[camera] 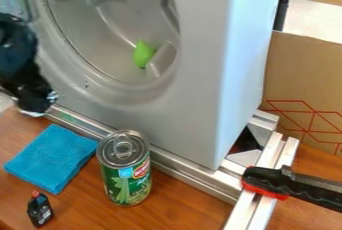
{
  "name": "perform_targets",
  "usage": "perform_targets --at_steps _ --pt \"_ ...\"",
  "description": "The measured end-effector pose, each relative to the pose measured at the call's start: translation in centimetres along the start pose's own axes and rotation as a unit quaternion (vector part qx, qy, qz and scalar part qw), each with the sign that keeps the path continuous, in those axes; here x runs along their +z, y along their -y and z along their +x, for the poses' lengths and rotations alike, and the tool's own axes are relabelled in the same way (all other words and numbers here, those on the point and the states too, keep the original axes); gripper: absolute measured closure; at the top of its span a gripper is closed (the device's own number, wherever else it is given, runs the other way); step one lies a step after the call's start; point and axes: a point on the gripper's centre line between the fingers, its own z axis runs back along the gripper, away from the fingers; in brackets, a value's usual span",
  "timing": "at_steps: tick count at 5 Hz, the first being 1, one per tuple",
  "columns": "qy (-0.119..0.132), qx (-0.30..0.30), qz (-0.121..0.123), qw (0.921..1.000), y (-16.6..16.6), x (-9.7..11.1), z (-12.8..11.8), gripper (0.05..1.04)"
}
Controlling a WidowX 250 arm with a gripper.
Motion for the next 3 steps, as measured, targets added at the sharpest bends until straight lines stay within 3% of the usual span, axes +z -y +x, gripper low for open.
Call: perform_targets --at_steps 1,2,3 --pt "-0.004 0.041 0.016 0.999 -0.7 1.0 -4.4 0.489" --pt "0.014 0.027 0.007 0.9995 -0.8 -0.2 -7.1 0.489" --pt "0.044 0.019 -0.013 0.9988 -1.8 -2.9 -9.1 0.489"
